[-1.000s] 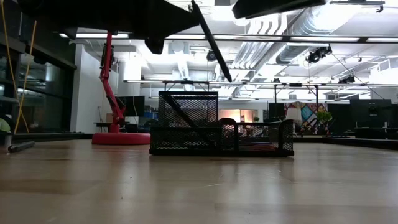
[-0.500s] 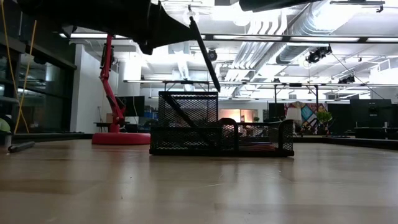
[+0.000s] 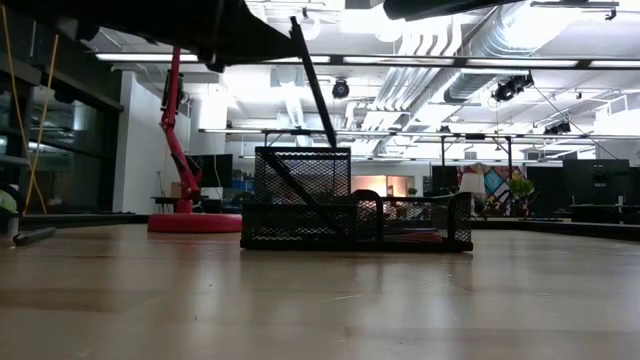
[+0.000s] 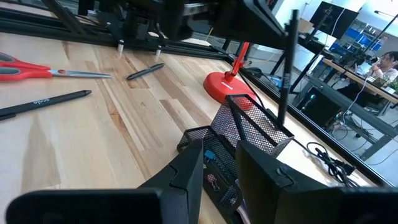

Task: Pick and place office supplies into organizer
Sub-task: Put the top right black pen into the black desk organizer, then put the bottom black pen into the black desk organizer

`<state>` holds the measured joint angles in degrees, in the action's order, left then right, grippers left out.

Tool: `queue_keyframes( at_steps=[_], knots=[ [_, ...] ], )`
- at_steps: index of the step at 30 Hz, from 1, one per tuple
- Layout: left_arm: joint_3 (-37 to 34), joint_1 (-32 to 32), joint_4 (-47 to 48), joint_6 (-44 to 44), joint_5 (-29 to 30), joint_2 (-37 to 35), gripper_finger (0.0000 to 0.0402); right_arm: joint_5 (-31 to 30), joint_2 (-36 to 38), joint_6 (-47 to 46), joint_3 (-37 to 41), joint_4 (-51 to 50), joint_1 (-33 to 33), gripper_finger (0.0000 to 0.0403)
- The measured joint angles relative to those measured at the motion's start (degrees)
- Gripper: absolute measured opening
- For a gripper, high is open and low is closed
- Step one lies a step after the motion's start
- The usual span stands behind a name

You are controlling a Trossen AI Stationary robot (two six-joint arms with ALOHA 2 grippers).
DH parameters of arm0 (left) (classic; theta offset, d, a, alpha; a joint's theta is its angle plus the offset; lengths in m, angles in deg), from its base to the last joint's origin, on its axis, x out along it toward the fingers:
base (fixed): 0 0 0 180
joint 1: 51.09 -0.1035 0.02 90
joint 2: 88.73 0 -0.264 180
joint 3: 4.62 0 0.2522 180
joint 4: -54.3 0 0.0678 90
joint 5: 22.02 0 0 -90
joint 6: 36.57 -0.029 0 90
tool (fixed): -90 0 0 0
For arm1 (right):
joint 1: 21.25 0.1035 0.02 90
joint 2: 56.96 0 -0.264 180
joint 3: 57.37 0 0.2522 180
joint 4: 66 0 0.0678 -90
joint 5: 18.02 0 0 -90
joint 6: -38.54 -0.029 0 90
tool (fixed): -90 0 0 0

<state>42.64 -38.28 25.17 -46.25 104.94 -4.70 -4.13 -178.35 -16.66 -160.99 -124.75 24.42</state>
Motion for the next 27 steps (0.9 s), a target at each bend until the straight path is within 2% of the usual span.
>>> queue_keyframes(
  at_steps=[10, 15, 18, 23, 27],
  knots=[
    [-0.02, -0.04, 4.07, 2.13, 0.83, 0.04, 0.0007, 0.06, 0.02, -0.24, 0.00, 0.24, -0.77, 0.0087],
    [-0.02, -1.73, 4.05, 4.49, -4.45, 0.13, 0.0008, 0.06, 0.02, -0.26, 0.00, 0.42, -1.10, 0.0087],
    [-0.02, -3.95, 5.10, 7.84, -5.07, 0.63, 0.0010, 0.08, 0.04, -0.26, 0.00, 0.66, -1.07, 0.0087],
    [-0.04, -7.93, 9.24, 12.79, -5.80, 0.63, 0.0039, 0.37, 0.07, -0.26, 0.00, 0.74, -1.05, 0.0087],
    [-0.04, -9.13, 9.17, 13.12, -11.34, 0.63, 0.0087, 0.98, 0.07, -0.26, 0.00, 0.70, -1.14, 0.0087]
  ],
)
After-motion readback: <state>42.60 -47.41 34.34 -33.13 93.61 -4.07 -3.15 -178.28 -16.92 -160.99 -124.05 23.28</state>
